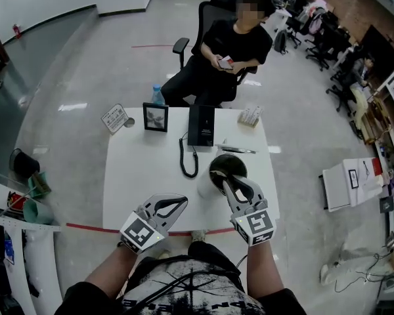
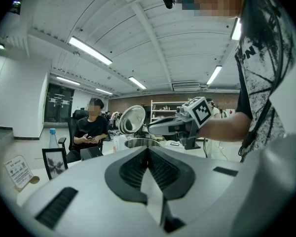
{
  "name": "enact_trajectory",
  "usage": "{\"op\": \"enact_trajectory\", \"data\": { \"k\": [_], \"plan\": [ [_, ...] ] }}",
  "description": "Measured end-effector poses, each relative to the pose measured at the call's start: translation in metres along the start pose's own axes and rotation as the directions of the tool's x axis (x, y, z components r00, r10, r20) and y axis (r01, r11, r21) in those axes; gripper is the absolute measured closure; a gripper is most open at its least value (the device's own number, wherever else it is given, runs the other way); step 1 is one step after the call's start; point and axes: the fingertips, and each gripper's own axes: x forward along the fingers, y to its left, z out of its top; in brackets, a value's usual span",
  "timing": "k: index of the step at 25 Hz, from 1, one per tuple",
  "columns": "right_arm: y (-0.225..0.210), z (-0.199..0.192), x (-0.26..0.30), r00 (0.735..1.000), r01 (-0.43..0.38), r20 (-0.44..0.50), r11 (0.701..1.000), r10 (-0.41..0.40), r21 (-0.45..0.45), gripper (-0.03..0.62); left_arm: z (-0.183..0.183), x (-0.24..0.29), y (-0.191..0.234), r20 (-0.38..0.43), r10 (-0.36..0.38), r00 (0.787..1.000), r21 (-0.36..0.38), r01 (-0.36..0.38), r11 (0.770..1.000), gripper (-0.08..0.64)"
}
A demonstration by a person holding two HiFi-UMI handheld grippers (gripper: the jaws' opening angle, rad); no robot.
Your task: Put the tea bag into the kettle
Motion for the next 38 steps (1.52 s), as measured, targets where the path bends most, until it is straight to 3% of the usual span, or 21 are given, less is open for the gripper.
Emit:
{"op": "enact_trajectory", "data": {
  "k": [5,24,38],
  "plan": [
    [0.019,0.011,-0.016,0.999,0.008,0.042,1.000,-0.007,-0.016,0.578,0.007,-0.010,-0.003,0.028,-0.020,0.999,0.017,0.019,1.000,0.551],
    [0.121,0.006,-0.091,0.988,0.123,0.086,0.991,-0.128,0.056,0.581,0.010,-0.084,-0.052,0.064,-0.142,0.988,0.086,0.136,0.987,0.552],
    [0.151,0.004,-0.104,0.986,0.146,0.069,0.988,-0.149,0.042,0.583,0.007,-0.109,-0.065,0.072,-0.166,0.984,0.098,0.158,0.983,0.552]
  ]
}}
